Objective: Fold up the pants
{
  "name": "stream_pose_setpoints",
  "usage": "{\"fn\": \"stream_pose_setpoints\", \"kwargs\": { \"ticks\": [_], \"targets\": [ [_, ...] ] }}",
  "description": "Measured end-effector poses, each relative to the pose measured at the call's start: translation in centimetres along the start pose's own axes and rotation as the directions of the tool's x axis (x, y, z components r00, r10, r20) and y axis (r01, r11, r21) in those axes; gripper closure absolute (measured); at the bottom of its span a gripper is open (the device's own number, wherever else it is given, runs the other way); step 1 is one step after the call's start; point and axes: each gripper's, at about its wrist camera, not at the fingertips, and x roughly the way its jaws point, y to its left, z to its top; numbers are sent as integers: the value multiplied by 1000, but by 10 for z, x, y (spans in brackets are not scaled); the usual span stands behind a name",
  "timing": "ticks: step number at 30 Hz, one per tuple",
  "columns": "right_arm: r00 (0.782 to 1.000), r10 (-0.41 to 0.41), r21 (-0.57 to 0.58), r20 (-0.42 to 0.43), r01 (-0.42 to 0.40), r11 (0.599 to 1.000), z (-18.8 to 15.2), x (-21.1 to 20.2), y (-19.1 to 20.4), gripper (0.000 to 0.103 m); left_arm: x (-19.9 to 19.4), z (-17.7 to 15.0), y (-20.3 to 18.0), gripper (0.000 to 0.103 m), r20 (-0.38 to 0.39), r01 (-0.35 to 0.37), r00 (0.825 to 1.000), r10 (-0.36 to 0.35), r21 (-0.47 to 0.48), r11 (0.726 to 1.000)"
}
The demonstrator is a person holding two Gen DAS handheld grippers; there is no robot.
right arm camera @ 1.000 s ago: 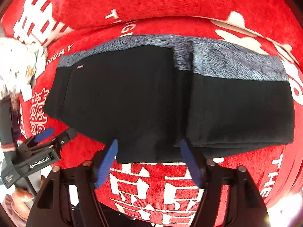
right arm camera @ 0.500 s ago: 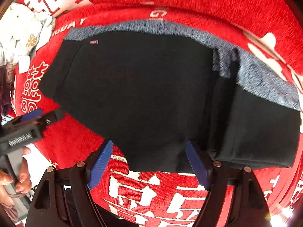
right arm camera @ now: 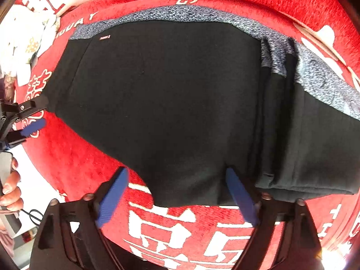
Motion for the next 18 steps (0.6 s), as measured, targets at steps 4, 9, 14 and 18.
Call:
{"fn": "stream_pose_setpoints", "kwargs": {
  "ticks": [4,9,14,18],
  "targets": [
    [1000,-25,-31,-8,25,999,-1,4,8,4,8,6,-7,0,15,54,998,-53,-23,998],
    [999,-39,-44,-12,39,998,-5,8,15,3,27,7,-10,0,-10,26,1000,-27,-68,997],
    [999,-51,-50,-18,50,997,-2,14,24,2,35,5,-3,0,-15,83,996,-85,-125,989],
    [998,-53,-48,-19,52,997,-1,22,34,1,45,7,-7,0,-22,109,993,-113,-138,984]
  ]
}}
